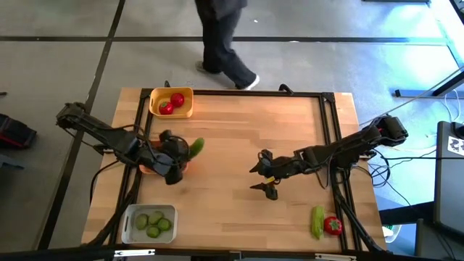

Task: Sort produce into baskets
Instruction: Put the top cucumber into the orange bin

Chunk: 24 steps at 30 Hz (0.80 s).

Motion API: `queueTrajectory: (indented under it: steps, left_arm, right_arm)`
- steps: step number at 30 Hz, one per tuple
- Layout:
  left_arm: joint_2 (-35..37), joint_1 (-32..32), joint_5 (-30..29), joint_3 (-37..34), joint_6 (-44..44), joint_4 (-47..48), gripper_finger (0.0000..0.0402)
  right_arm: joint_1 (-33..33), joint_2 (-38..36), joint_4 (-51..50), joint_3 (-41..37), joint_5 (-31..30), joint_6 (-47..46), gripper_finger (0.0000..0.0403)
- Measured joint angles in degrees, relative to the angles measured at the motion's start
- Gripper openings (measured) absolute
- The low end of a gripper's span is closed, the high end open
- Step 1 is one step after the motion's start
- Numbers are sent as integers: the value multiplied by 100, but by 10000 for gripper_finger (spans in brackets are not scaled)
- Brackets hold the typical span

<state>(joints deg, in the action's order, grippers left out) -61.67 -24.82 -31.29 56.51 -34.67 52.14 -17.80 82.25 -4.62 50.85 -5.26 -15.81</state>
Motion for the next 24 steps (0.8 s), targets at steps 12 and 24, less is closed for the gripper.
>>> queueTrajectory:
  steps: [12, 24]
  left_arm:
    - [-105, 0, 265, -166, -427, 2245, 166]
    - [-112, 94, 1273, -1291, -790, 2236, 166]
  right_arm:
    - [4, 235, -206, 0, -282, -807, 289]
    - [4, 235, -197, 0, -288, -919, 289]
